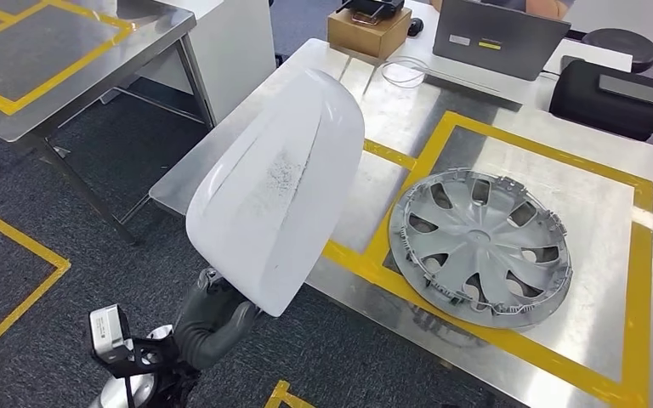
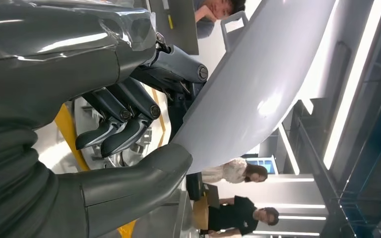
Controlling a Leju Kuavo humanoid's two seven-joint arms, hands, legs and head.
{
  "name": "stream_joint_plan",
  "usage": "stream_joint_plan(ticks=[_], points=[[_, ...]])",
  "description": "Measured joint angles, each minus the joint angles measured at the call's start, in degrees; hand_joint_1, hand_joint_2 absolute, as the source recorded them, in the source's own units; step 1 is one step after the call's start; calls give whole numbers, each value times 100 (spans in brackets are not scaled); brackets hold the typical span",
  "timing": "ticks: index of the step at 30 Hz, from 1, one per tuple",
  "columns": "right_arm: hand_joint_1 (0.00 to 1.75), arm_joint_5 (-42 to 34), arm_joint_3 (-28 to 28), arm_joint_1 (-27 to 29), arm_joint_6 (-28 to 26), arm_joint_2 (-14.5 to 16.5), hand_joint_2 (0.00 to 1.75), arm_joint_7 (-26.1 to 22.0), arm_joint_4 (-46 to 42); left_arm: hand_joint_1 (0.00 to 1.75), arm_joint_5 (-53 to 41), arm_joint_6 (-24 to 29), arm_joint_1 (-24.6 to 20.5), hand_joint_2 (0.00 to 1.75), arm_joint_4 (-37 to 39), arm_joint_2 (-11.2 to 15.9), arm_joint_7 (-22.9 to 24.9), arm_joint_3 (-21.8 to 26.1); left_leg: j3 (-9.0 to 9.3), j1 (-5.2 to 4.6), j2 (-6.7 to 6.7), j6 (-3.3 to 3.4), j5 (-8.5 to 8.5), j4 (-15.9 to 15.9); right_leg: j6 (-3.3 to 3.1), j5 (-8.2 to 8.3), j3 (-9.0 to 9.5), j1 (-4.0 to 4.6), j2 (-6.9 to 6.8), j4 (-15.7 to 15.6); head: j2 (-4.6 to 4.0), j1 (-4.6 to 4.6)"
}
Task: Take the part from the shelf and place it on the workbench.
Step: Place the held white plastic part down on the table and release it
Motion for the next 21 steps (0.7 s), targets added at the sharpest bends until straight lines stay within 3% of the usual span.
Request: stream_joint_plan(ticks=[2, 4, 6, 8, 10, 11, 12, 13, 15, 17, 21], points=[[0, -8, -3, 0, 26, -5, 0, -21, -1, 175, 0, 4, -9, 175, 1, -1, 44, 0, 3, -14, 75, -82, -72, 84, -48, 137, 232, 13, -147, -451, 0, -10], [0, -20, -7, 16, 42, -6, 0, -41, -2, 175, 1, 14, -29, 175, 1, -10, 110, -7, 19, -8, 158, -138, -108, 111, -151, 152, 226, 32, -65, -466, 0, -19], [0, -42, -14, 45, 66, -2, 0, -50, -1, 175, 7, 28, -64, 175, 1, -22, 171, -22, -17, 32, 101, -204, -205, 212, -220, 184, 245, 6, 36, -480, 0, -23], [0, -75, -30, 62, 98, 5, 0, -56, 0, 175, 18, 35, -95, 175, 3, -22, 221, -39, -218, 72, -101, -276, -534, 703, -271, 217, 258, -26, 136, -486, 0, -31], [0, -103, -48, 76, 117, 14, 0, -63, 1, 175, 39, 37, -105, 175, 19, -19, 258, -60, -551, 90, -217, -317, -913, 1496, -289, 228, 249, -20, 220, -482, 0, -33], [0, -113, -55, 88, 120, 19, 0, -67, 1, 175, 52, 38, -108, 175, 33, -18, 272, -71, -680, 95, -232, -325, -997, 1779, -289, 228, 247, -16, 258, -480, 0, -34], [0, -120, -63, 105, 120, 21, 0, -70, 2, 175, 64, 38, -117, 175, 50, -17, 286, -83, -716, 98, -237, -321, -961, 1841, -288, 228, 249, -15, 292, -479, 0, -33], [0, -127, -73, 120, 120, 25, 0, -72, 2, 175, 76, 40, -130, 175, 66, -17, 301, -95, -654, 100, -238, -309, -832, 1692, -287, 227, 254, -15, 326, -478, 0, -34], [0, -143, -93, 139, 120, 37, 0, -72, 3, 175, 106, 50, -173, 175, 86, -15, 327, -119, -281, 102, -265, -254, -433, 884, -283, 226, 268, -15, 383, -479, 0, -33], [0, -155, -104, 145, 120, 54, 0, -72, 3, 175, 130, 58, -217, 175, 92, -17, 340, -142, -2, 79, -306, -199, -222, 272, -252, 231, 253, 11, 416, -477, 0, -32], [0, -166, -115, 182, 119, 70, 0, -72, 5, 175, 138, 69, -262, 175, 104, -27, 349, -169, 50, 48, -303, -80, -175, 123, -123, 223, 207, 18, 408, -468, 0, -27]])
